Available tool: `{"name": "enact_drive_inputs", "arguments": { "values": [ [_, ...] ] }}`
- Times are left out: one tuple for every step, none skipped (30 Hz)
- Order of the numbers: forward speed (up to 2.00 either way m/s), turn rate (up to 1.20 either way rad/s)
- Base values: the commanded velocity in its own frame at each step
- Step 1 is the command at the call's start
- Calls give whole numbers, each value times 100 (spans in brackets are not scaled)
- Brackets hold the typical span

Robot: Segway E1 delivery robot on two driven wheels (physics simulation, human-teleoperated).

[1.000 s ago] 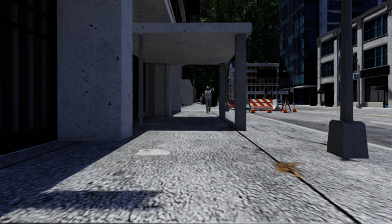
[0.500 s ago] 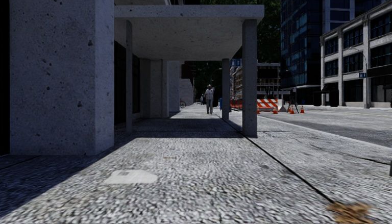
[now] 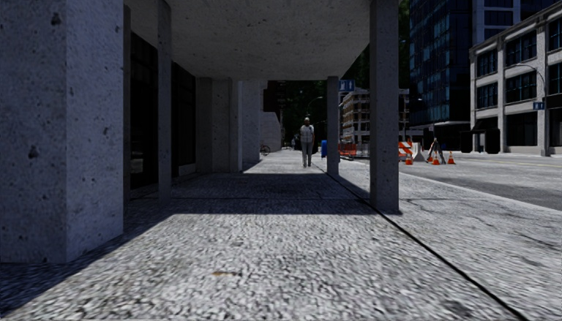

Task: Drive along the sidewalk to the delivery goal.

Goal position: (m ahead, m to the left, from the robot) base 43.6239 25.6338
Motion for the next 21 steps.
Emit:
{"name": "enact_drive_inputs", "arguments": {
  "values": [
    [200, 19],
    [200, 19],
    [200, 19],
    [200, 19],
    [200, 20],
    [200, 20],
    [200, 22],
    [200, 23],
    [200, 24],
    [200, 25],
    [200, 25],
    [200, 26],
    [200, 26],
    [200, 28],
    [200, 31],
    [200, 34],
    [200, 34],
    [200, 35],
    [200, 36],
    [200, 36],
    [200, 36]
  ]
}}
